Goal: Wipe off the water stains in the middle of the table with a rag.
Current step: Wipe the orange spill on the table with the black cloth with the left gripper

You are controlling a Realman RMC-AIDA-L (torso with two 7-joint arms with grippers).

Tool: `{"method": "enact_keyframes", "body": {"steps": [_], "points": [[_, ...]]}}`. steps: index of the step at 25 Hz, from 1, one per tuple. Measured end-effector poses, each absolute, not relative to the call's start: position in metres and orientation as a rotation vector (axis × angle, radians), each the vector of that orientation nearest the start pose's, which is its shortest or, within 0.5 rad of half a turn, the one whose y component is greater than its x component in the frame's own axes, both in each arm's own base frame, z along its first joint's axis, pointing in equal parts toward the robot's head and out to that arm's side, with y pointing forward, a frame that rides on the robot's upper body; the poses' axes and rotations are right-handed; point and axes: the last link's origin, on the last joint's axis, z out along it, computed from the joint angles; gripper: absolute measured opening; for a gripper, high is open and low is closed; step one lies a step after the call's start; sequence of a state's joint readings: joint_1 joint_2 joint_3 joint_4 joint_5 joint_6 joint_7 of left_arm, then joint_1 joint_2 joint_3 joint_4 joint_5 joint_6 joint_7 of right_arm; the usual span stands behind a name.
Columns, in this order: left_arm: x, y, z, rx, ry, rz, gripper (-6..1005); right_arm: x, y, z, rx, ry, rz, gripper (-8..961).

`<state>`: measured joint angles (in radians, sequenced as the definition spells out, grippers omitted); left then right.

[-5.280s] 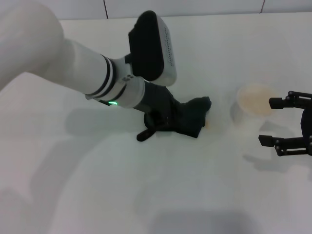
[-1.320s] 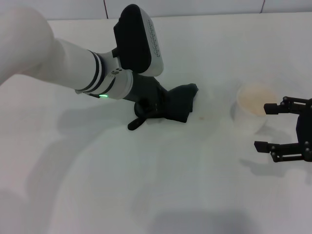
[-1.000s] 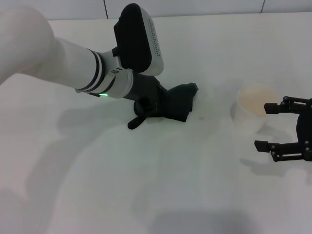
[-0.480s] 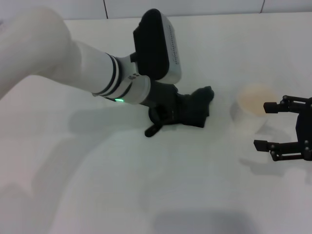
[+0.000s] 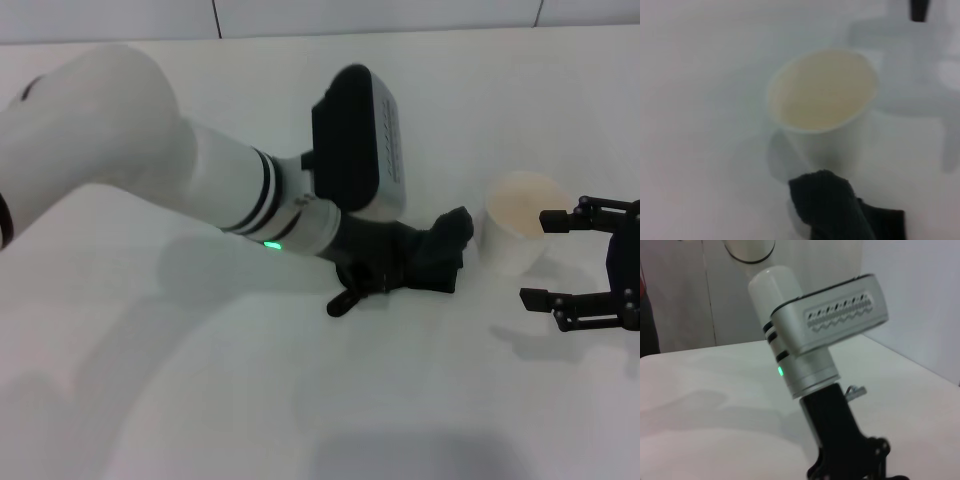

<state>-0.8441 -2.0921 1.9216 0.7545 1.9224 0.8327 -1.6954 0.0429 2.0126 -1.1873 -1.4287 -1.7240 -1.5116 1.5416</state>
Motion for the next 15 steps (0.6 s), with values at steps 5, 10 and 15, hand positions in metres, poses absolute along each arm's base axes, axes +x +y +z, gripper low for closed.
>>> {"method": "enact_keyframes", "body": {"steps": [5,10,15], "points": [[-0.137,0.354,-0.152,-2.984,0.272,0.219,66,0.246,0.262,0.062,-2.716,0.259,0.427,857],[-0.138,0.362,-0.145,-2.96,0.233,0.201,67,0.246,0.262,0.062,-2.716,0.259,0.427,857],[-0.144,0.372,-0.136,-2.924,0.198,0.212,63,0.246,0.262,0.062,-2.717,0.26,0.427,858]]}}
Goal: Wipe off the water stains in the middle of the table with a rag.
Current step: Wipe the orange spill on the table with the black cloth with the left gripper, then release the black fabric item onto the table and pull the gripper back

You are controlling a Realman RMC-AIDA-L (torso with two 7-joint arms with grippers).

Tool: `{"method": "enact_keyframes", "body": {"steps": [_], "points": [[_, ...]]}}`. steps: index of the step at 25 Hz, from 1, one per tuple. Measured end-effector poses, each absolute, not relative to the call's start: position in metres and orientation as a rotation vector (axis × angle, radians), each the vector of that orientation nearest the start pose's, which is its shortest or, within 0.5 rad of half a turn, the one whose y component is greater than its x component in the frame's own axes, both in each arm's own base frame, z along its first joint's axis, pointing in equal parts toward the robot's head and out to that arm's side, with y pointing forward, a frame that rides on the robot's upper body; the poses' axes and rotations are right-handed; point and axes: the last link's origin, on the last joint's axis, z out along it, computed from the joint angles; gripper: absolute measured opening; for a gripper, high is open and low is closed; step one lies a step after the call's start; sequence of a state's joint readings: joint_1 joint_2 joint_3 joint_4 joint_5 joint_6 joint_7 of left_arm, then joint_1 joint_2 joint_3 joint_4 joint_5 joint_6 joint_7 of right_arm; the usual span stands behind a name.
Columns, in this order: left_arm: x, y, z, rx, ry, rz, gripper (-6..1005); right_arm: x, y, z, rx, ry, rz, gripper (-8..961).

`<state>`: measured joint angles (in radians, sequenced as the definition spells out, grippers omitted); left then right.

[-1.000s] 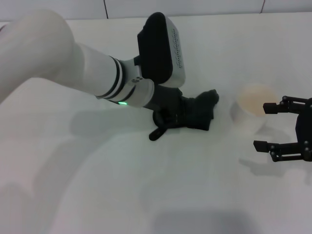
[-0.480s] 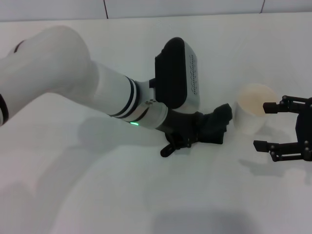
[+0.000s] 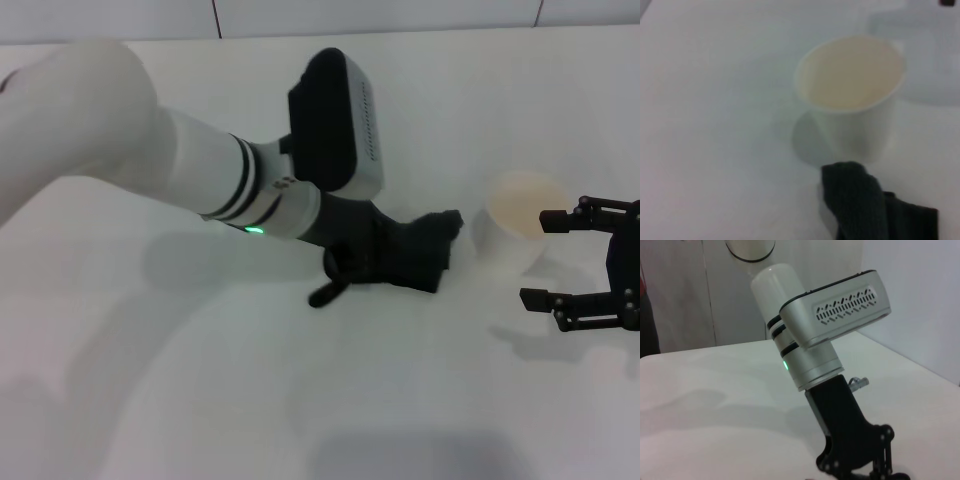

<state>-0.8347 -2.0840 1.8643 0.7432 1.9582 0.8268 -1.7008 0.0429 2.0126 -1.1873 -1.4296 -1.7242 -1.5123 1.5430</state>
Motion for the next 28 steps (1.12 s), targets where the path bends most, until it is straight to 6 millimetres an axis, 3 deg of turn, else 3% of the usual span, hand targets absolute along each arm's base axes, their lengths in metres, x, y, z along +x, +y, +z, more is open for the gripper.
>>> {"method": "enact_keyframes", "body": {"steps": [11,28], "points": [[-0.162,0.393,-0.115,-2.828,0.127,0.252,63,0.246,0.261,0.061,-2.719,0.264,0.428,858],[-0.175,0.399,-0.098,-2.778,0.017,0.202,63,0.247,0.262,0.061,-2.713,0.269,0.426,857]]}}
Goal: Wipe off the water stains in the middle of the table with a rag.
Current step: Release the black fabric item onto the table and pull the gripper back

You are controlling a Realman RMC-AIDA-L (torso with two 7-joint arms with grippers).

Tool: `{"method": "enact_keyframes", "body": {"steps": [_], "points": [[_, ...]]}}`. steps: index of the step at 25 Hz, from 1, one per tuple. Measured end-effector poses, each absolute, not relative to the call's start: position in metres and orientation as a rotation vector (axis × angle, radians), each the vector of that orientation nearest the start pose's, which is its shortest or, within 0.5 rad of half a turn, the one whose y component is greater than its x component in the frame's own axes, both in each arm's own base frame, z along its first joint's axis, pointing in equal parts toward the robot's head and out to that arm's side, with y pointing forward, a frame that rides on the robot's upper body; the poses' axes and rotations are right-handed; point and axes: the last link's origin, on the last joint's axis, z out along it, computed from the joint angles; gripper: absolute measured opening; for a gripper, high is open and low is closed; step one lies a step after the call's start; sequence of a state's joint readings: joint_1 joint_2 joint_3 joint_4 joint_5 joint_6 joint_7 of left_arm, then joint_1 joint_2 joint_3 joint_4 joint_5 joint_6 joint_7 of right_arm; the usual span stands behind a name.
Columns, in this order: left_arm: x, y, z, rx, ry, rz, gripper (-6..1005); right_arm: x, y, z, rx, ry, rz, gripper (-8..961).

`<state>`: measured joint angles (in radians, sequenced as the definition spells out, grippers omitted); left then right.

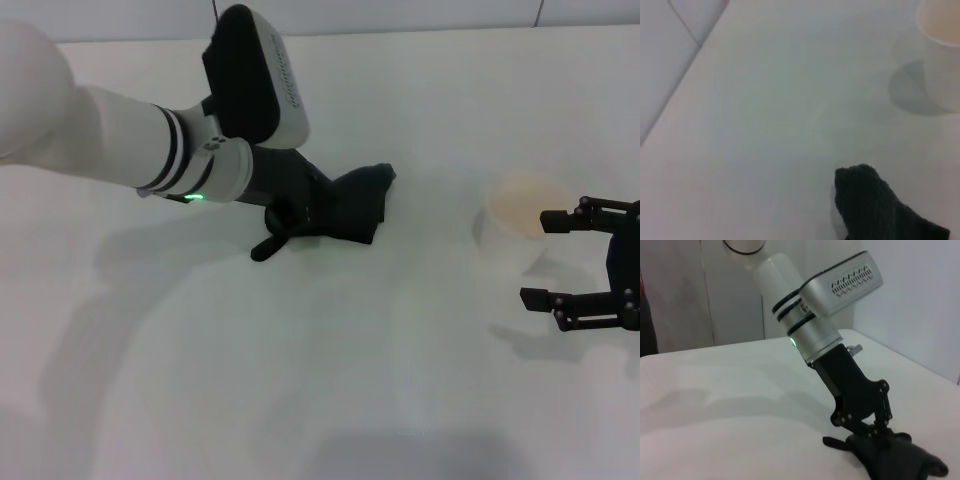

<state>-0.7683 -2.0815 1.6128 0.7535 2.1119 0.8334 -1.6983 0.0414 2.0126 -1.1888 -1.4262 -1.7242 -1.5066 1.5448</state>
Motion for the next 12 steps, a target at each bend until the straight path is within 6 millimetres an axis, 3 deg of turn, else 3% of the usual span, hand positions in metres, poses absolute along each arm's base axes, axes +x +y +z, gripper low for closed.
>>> {"method": "enact_keyframes", "body": {"steps": [7,12], "points": [[-0.178,0.397,-0.084,-2.749,-0.029,0.116,64,0.248,0.262,0.061,-2.71,0.277,0.427,857],[-0.184,0.382,-0.063,-2.784,-0.08,-0.066,64,0.246,0.264,0.061,-2.711,0.27,0.432,857]]}}
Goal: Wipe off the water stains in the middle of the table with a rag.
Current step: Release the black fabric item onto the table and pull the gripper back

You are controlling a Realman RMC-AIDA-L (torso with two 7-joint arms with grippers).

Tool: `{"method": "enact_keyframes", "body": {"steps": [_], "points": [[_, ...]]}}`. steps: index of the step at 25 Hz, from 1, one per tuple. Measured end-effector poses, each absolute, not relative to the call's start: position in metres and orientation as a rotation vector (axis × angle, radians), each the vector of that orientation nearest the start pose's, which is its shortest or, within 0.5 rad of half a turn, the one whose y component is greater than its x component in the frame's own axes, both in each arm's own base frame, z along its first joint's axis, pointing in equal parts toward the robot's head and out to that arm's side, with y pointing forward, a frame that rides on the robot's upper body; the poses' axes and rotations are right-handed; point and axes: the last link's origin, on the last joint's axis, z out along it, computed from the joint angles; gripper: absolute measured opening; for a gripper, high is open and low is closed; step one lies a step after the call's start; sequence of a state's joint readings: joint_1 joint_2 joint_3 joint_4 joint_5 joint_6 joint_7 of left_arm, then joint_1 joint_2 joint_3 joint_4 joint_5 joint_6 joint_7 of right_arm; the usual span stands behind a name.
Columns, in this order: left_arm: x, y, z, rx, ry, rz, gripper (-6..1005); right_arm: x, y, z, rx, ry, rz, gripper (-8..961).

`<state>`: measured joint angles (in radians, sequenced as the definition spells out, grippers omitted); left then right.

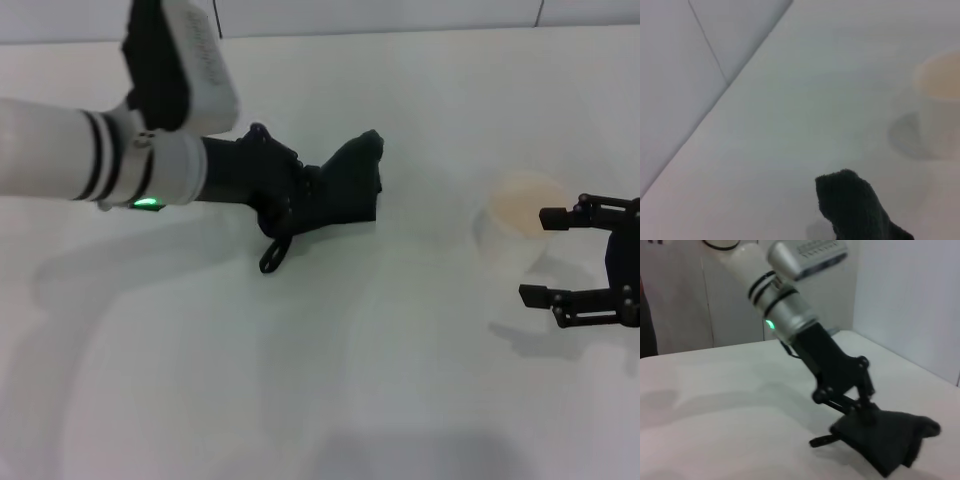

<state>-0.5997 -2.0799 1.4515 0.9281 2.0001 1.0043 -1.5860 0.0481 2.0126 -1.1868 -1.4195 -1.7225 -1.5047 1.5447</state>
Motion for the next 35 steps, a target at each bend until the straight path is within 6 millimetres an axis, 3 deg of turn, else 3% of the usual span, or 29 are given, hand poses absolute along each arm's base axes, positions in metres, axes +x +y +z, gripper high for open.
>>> {"method": "enact_keyframes", "body": {"steps": [10,15,21,24,35], "points": [[-0.219,0.348,-0.03,-2.891,-0.24,-0.247,64,0.246,0.264,0.061,-2.708,0.274,0.434,858],[-0.236,0.341,-0.018,-2.882,-0.349,-0.24,64,0.246,0.264,0.061,-2.711,0.273,0.434,858],[-0.249,0.333,-0.017,-2.923,-0.454,-0.141,64,0.245,0.263,0.059,-2.713,0.273,0.445,858],[-0.249,0.332,-0.019,-2.925,-0.488,-0.134,64,0.245,0.263,0.059,-2.717,0.272,0.446,858],[-0.234,0.337,-0.011,-2.888,-0.478,-0.215,245,0.243,0.263,0.058,-2.722,0.267,0.45,857]]}}
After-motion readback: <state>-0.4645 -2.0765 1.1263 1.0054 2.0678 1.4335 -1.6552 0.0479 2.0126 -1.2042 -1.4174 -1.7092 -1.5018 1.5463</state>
